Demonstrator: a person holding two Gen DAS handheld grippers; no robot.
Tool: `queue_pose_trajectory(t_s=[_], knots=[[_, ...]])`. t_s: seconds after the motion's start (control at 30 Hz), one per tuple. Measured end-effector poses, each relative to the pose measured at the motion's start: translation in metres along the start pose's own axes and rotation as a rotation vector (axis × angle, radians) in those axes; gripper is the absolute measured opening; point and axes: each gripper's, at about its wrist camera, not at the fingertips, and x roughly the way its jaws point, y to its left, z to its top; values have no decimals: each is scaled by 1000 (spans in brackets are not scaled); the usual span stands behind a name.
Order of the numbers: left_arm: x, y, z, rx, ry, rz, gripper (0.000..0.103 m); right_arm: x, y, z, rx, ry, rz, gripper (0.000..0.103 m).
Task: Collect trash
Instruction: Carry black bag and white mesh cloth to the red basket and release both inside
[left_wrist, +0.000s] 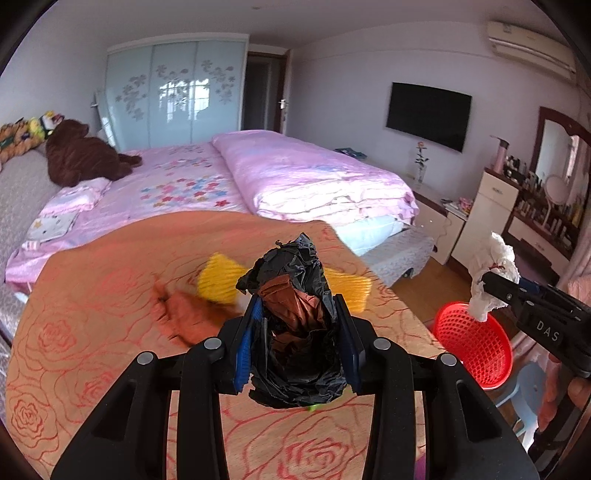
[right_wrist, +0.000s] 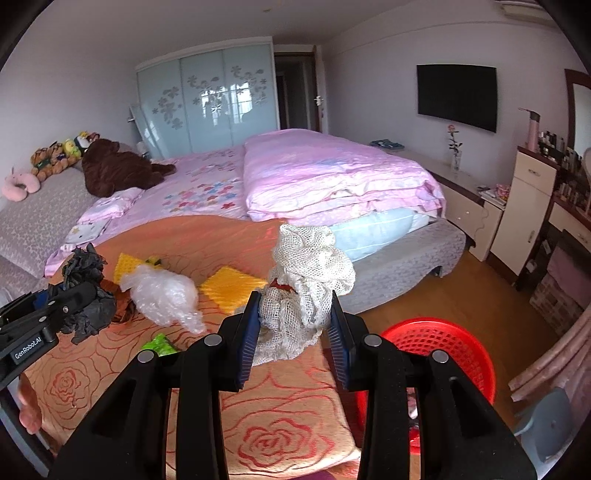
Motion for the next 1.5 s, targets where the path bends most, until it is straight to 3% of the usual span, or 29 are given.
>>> queue_pose_trajectory(t_s=[0.63, 1.07, 1.5], knots=[[22, -63, 11, 100, 24, -104, 37, -23, -69, -4, 111, -32, -136, 34], [37, -139, 16, 215, 41, -214, 37, -29, -116, -23, 201, -15, -233, 34], [86, -196, 0, 297, 144, -300, 37, -17, -157, -47, 276, 31, -314, 34]])
